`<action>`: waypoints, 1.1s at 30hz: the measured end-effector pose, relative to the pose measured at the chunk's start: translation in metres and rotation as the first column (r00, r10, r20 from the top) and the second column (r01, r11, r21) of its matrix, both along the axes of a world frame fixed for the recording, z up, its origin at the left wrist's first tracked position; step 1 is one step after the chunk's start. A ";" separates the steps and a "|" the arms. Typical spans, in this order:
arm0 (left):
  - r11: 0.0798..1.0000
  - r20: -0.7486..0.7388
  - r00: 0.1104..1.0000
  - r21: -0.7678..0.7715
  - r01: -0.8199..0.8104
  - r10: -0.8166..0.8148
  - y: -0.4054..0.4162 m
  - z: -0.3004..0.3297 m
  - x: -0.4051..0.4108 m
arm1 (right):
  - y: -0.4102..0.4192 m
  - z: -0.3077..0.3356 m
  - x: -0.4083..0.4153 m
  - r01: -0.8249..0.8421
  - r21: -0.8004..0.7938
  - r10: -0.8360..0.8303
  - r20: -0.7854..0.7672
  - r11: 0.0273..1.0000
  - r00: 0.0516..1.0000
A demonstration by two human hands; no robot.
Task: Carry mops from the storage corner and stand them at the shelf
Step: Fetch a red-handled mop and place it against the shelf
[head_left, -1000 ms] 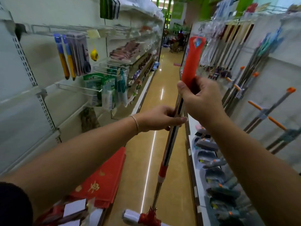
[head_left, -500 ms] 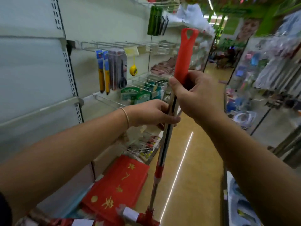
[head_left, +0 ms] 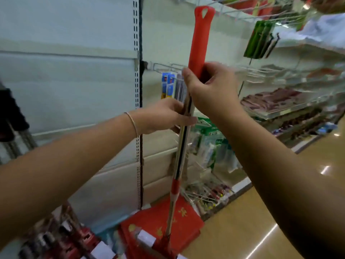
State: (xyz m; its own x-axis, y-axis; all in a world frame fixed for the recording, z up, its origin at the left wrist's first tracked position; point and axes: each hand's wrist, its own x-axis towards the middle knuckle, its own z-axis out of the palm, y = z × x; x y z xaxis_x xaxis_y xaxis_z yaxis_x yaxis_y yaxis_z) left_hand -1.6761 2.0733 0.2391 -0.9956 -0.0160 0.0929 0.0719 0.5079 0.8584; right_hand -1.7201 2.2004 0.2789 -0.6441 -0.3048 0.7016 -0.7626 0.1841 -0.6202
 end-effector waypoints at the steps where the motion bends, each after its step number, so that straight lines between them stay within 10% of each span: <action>1: 1.000 -0.011 0.999 -0.002 -0.031 0.030 -0.005 0.002 -0.001 | -0.007 0.001 -0.006 -0.017 -0.003 0.017 -0.006 1.000 1.000; 33: 0.865 -0.262 0.825 0.199 -0.461 0.500 -0.114 0.098 -0.068 | -0.135 0.105 -0.126 -0.433 0.004 0.433 0.046 0.901 0.900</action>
State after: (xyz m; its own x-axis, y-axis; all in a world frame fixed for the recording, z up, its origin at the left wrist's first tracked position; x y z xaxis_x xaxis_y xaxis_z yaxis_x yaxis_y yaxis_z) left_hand -1.7442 1.9597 0.3369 -0.7841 -0.5156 0.3455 0.1057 0.4376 0.8929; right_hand -1.8458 2.0656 0.3840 -0.4760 -0.5698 0.6699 -0.7415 -0.1495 -0.6541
